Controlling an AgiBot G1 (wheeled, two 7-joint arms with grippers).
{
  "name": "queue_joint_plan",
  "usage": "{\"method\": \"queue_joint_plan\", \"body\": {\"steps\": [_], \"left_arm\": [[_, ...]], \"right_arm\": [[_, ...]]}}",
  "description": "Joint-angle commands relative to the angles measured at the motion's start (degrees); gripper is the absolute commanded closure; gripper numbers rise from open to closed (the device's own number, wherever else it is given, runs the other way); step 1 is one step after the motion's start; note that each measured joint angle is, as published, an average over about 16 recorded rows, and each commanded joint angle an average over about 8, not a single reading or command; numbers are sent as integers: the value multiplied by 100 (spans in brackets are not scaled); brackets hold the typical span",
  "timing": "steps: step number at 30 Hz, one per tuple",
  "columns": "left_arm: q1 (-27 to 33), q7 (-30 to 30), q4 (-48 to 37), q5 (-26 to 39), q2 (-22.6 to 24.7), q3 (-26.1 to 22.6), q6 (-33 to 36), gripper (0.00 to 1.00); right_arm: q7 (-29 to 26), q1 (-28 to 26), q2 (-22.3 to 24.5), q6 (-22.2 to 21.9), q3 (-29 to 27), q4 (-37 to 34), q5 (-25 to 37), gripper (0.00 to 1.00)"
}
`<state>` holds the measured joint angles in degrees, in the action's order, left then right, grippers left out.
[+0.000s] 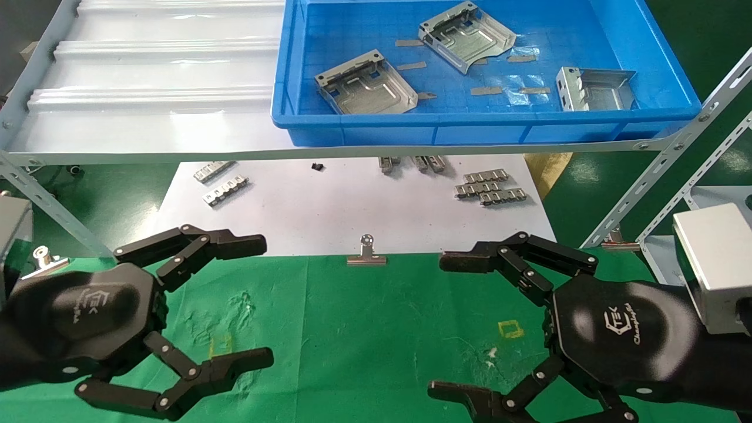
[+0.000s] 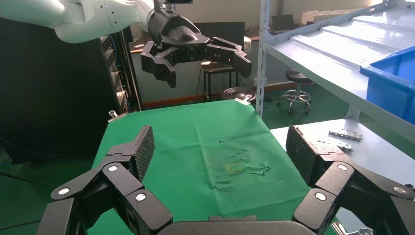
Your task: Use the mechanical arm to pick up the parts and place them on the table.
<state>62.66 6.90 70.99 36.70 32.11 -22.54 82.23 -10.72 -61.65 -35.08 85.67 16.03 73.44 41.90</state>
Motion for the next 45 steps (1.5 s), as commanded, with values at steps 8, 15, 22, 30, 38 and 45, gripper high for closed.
{"method": "queue_joint_plan", "body": {"steps": [8, 15, 22, 30, 38, 45], "left_arm": [[0, 0, 0, 0, 0, 0, 0, 100], [0, 0, 0, 0, 0, 0, 0, 100], [0, 0, 0, 0, 0, 0, 0, 100], [0, 0, 0, 0, 0, 0, 0, 100], [0, 0, 0, 0, 0, 0, 0, 100], [0, 0, 0, 0, 0, 0, 0, 100]], "right_arm": [[0, 0, 0, 0, 0, 0, 0, 0], [0, 0, 0, 0, 0, 0, 0, 0], [0, 0, 0, 0, 0, 0, 0, 0], [0, 0, 0, 0, 0, 0, 0, 0], [0, 0, 1, 0, -1, 2, -1, 0], [-91, -217, -2, -145, -42, -19, 29, 0]]}}
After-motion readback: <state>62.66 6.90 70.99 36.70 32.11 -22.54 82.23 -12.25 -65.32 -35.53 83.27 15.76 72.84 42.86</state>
